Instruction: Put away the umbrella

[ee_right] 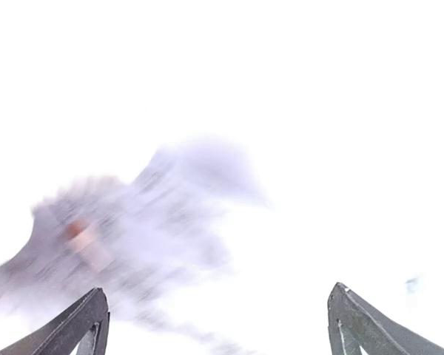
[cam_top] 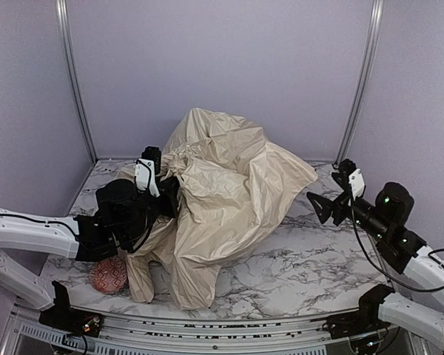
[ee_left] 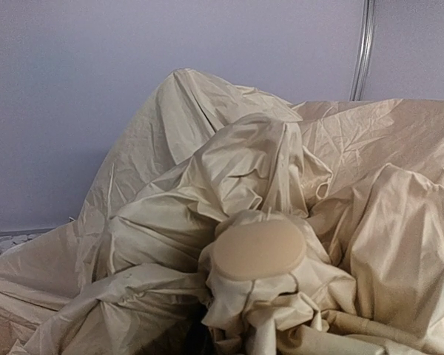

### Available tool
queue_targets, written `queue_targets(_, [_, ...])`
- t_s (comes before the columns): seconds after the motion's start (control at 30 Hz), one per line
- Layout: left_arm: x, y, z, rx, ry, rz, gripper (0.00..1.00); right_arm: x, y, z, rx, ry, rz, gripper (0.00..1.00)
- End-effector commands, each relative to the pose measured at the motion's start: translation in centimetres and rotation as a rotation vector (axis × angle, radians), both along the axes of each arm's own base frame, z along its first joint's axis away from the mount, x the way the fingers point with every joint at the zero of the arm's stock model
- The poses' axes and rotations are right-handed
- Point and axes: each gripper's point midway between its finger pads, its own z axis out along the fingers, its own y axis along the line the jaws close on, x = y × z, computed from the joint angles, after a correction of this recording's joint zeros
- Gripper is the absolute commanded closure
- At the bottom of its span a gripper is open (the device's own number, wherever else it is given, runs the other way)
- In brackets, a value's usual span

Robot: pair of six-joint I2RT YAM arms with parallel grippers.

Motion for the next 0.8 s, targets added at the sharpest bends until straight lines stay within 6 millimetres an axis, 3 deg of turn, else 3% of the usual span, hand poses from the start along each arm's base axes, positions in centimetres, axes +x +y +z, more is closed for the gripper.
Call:
queue_targets(0.0, [-0.2, 1.4, 3.8, -0.038, -0.084, 0.032, 0.95, 0.1, -6.5, 8.7, 0.09, -0.276, -0.247, 0.0])
queue_targets(0.03, [-0.2, 1.5, 3.9, -0.024, -0.092, 0.036, 0.95, -0.4, -6.7, 9.8, 0.078, -0.305, -0.237, 0.0])
queue_targets(0.1, [-0.3, 1.6, 4.0, -0.003, -0.102, 0.026, 0.95, -1.6, -5.0, 11.1, 0.007, -0.34, -0.109, 0.0])
queue_targets(0.23, [-1.4, 0.2, 4.3, 0.004, -0.119, -0.086, 0.95, -3.4, 1.0, 10.0, -0.101, -0.194, 0.321, 0.01])
queue_targets(0.33, [-2.0, -0.9, 4.3, 0.002, -0.113, -0.16, 0.95, -4.1, 4.0, 9.4, -0.087, -0.07, 0.508, 0.04])
queue_targets(0.4, [-2.5, -1.9, 4.4, -0.001, -0.109, -0.22, 0.95, -5.3, 6.5, 9.2, -0.137, -0.094, 0.565, 0.04])
queue_targets(0.57, [-4.9, -5.8, 5.0, -0.013, -0.109, -0.447, 0.96, -7.8, 12.9, 7.8, -0.179, -0.102, 0.742, 0.03])
queue_targets(0.67, [-7.8, -8.9, 5.8, -0.015, -0.127, -0.621, 0.96, -7.9, 17.3, 4.5, -0.264, -0.04, 0.846, 0.02])
queue_targets(0.77, [-10.8, -11.6, 6.5, -0.006, -0.156, -0.773, 0.98, -9.6, 21.1, 3.8, -0.274, -0.044, 0.976, 0.02])
